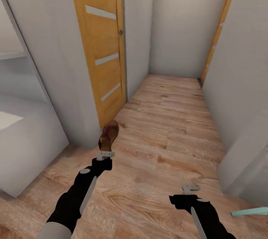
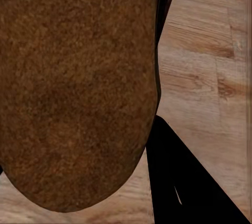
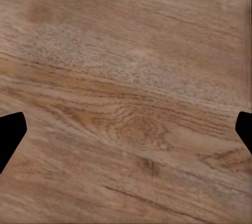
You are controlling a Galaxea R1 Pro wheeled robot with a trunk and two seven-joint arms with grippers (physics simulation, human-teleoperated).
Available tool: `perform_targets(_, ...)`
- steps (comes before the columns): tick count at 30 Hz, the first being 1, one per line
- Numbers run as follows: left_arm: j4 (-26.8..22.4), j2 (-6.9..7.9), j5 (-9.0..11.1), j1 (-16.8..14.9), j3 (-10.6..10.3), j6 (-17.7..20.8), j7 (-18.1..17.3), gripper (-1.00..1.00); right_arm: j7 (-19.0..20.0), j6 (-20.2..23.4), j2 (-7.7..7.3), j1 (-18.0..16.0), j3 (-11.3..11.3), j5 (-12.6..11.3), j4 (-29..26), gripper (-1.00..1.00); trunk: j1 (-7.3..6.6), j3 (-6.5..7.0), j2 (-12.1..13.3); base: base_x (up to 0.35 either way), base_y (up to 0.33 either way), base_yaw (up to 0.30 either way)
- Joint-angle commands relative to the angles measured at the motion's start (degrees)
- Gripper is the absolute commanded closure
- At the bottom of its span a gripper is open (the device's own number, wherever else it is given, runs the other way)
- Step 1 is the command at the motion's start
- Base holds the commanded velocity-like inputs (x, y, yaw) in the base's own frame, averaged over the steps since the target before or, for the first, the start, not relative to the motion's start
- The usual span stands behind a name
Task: Pick up the two gym shoes and the two sandals from the corridor floor and place them onto the hallstand (shoe rack) in the corridor, making sure they are on the rack and not on the floor. Arrange them so the two gym shoes are next to each other and the two sandals are next to each other.
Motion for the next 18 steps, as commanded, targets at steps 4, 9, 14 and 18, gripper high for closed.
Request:
perform_targets(4, -0.1, 0.0, 0.0, 0.0, 0.1, 0.4, -0.2, 1.0, 0.1, 0.3, 0.03, 0.0, -0.1, 0.0, -0.1, -1.0, -0.01, 0.13, 0.0, 0.012, 0.008, -0.227)
perform_targets(9, -0.1, 0.0, 0.0, 0.0, 0.1, 0.4, -0.2, 1.0, 0.1, 0.3, 0.03, 0.0, -0.1, 0.0, -0.1, -1.0, -0.01, 0.36, 0.0, 0.001, 0.019, -0.227)
perform_targets(14, -0.1, 0.0, 0.0, 0.0, 0.1, 0.4, -0.3, 1.0, 0.1, 0.3, 0.03, 0.0, -0.1, 0.0, -0.1, -1.0, -0.01, 0.59, 0.0, 0.0, 0.204, -0.227)
perform_targets(18, -0.1, 0.0, 0.1, 0.0, 0.1, 0.4, -0.3, 1.0, 0.1, 0.3, 0.03, 0.0, -0.1, 0.0, -0.1, -1.0, -0.01, 0.78, 0.0, 0.0, 0.29, -0.227)
